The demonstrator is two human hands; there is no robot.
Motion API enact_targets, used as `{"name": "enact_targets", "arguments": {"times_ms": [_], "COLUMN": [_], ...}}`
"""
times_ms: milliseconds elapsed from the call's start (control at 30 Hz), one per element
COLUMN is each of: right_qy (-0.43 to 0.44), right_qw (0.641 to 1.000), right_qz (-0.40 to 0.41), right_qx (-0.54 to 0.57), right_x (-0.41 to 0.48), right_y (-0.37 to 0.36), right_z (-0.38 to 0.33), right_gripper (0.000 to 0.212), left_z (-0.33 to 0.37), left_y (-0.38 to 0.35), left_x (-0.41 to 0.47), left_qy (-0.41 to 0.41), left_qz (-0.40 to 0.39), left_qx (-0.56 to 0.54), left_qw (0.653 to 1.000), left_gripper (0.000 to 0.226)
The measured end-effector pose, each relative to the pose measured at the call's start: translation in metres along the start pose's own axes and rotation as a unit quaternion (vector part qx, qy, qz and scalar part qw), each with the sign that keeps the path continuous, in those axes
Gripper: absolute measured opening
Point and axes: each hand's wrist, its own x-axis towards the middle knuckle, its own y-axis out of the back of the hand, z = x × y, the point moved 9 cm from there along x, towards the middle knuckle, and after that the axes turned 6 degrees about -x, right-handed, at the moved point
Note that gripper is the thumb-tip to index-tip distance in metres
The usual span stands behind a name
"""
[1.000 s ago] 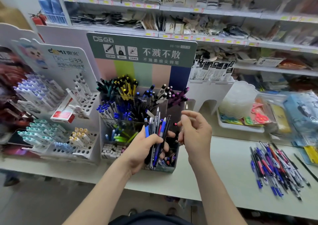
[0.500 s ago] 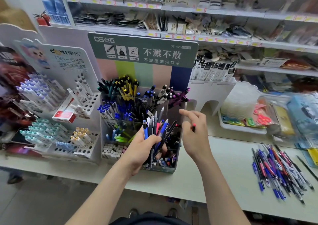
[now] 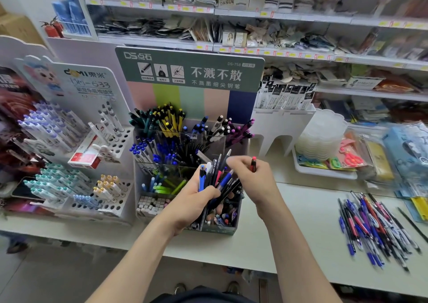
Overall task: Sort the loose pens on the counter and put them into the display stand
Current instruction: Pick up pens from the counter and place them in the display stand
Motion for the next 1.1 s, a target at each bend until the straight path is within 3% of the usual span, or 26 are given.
{"name": "enact_targets", "arguments": {"times_ms": [100, 200, 267, 400, 500, 633, 800, 900, 1000, 1100], "right_qy": [0.001, 0.092, 0.137, 0.108, 0.082, 0.047, 0.089, 0.09, 0.139, 0.183], "right_qw": [0.992, 0.975, 0.961, 0.98, 0.989, 0.996, 0.995, 0.984, 0.938, 0.95], "right_qz": [0.079, 0.201, 0.237, 0.154, 0.117, 0.079, 0.045, 0.125, 0.237, 0.243], "right_qx": [0.102, 0.022, -0.022, 0.067, 0.036, 0.013, 0.003, 0.093, 0.213, 0.069], "right_x": [0.003, -0.002, -0.005, 0.0, -0.002, -0.004, -0.006, -0.006, -0.013, -0.011], "right_y": [0.008, 0.024, 0.029, 0.017, 0.008, -0.005, -0.015, -0.001, 0.033, 0.044], "right_z": [0.001, -0.008, -0.011, -0.002, 0.007, 0.01, 0.001, 0.0, -0.011, -0.018], "right_gripper": [0.039, 0.052, 0.051, 0.025, 0.041, 0.025, 0.02, 0.023, 0.025, 0.028], "left_z": [0.001, 0.001, 0.0, -0.001, 0.002, 0.011, 0.011, 0.007, 0.001, 0.003], "left_y": [-0.003, -0.001, 0.002, 0.005, 0.007, 0.003, -0.002, -0.002, 0.004, 0.007], "left_x": [-0.001, -0.001, -0.001, 0.001, 0.0, -0.003, -0.006, -0.01, -0.013, -0.016], "left_qy": [0.008, 0.01, 0.014, 0.008, -0.005, -0.024, -0.014, 0.003, 0.016, 0.011], "left_qz": [-0.003, 0.012, 0.023, 0.033, 0.045, 0.022, -0.007, -0.018, -0.009, -0.001], "left_qx": [0.001, -0.015, -0.025, -0.027, -0.021, 0.027, 0.069, 0.075, 0.076, 0.088], "left_qw": [1.0, 1.0, 0.999, 0.999, 0.999, 0.999, 0.997, 0.997, 0.997, 0.996], "left_gripper": [0.042, 0.037, 0.035, 0.036, 0.039, 0.046, 0.045, 0.037, 0.027, 0.021]}}
